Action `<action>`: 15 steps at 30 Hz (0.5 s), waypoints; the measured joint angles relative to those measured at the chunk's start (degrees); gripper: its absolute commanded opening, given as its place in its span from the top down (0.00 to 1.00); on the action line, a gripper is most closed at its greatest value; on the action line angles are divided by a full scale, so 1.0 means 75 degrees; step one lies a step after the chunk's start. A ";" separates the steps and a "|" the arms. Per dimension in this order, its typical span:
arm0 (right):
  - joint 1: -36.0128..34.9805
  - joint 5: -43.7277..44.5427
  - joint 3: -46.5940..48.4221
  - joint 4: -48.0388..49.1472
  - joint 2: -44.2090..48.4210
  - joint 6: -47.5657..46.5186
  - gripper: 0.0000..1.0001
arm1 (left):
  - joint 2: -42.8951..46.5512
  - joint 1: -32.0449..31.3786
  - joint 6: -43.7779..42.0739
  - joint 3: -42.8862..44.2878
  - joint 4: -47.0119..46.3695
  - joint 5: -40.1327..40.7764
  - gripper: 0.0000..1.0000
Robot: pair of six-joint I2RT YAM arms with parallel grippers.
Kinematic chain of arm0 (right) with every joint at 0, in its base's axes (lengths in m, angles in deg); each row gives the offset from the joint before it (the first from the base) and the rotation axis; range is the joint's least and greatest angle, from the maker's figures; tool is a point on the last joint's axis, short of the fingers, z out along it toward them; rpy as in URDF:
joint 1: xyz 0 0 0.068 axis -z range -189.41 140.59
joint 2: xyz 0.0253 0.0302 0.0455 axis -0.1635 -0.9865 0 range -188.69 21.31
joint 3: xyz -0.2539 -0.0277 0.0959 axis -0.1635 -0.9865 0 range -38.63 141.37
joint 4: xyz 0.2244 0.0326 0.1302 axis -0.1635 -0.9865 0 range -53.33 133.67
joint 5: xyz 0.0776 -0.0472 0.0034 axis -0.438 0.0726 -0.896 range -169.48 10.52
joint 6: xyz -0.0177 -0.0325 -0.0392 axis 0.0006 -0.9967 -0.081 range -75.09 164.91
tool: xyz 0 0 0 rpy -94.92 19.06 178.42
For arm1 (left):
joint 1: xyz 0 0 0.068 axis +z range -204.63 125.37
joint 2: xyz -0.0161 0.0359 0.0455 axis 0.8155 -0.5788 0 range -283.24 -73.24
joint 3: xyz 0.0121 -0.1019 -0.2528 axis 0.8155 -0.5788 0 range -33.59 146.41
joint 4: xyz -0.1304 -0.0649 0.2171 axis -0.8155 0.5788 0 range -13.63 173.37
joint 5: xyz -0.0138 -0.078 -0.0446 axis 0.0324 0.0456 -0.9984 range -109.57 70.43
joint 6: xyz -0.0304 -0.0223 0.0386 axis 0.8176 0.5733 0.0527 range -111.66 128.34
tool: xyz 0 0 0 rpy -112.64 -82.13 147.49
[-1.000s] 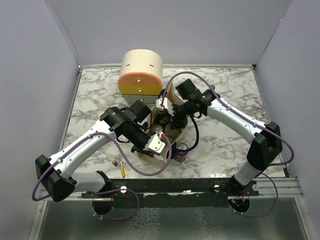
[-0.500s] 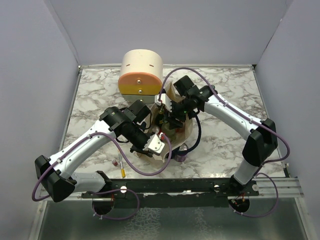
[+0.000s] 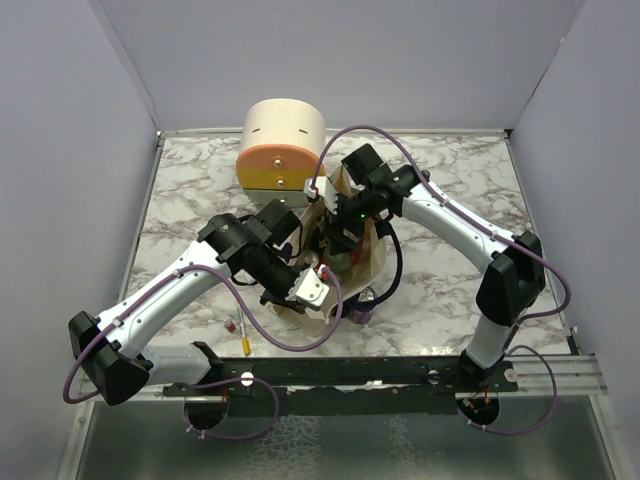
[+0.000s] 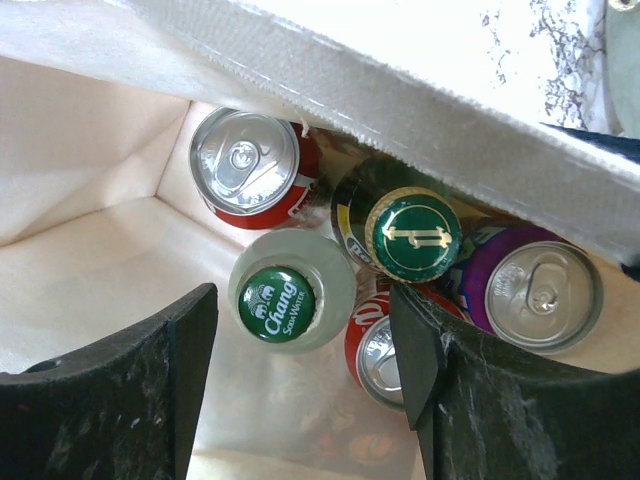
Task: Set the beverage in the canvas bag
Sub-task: Place the drink in the canvas bag.
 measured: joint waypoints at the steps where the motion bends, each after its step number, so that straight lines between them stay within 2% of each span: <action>1: 0.0000 -0.0029 0.0000 -0.0006 -0.0026 0.0006 0.35 | 0.0000 0.0003 0.0000 0.0000 -0.0003 0.0000 1.00; 10: 0.0000 -0.0399 0.0000 -0.0017 -0.0131 0.0079 0.66 | 0.0000 0.0099 0.0041 0.0000 0.0000 0.0000 1.00; 15: 0.0000 -0.0522 -0.0012 -0.0009 -0.0131 0.0070 0.98 | 0.0000 0.0131 0.0067 0.0000 -0.0003 0.0000 1.00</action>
